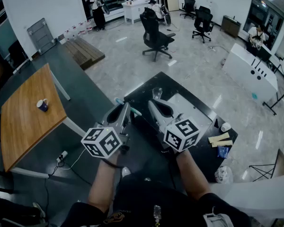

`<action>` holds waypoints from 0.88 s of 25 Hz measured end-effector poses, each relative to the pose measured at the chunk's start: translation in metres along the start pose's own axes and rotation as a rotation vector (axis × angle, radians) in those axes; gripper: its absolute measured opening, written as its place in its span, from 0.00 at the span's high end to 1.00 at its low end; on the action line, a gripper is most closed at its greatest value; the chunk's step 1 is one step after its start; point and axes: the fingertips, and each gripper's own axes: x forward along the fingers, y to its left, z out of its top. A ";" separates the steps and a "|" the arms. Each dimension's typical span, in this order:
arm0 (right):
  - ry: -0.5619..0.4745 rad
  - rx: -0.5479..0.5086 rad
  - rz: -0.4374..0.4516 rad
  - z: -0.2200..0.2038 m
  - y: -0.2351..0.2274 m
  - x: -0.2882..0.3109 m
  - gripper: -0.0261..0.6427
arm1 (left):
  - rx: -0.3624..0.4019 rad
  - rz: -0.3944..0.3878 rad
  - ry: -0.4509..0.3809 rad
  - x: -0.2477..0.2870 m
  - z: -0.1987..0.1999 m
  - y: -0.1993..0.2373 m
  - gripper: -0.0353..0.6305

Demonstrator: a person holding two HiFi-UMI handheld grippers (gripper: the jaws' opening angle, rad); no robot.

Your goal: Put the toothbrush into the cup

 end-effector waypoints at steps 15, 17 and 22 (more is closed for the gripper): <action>0.001 0.011 0.006 -0.002 0.006 0.010 0.96 | 0.002 0.004 -0.013 -0.001 0.007 0.005 0.91; 0.007 0.008 0.001 -0.003 0.005 0.010 0.96 | -0.005 0.005 -0.014 -0.001 0.006 0.007 0.91; 0.018 0.004 0.010 -0.005 0.008 0.018 0.96 | -0.005 0.017 -0.015 -0.005 0.009 0.018 0.91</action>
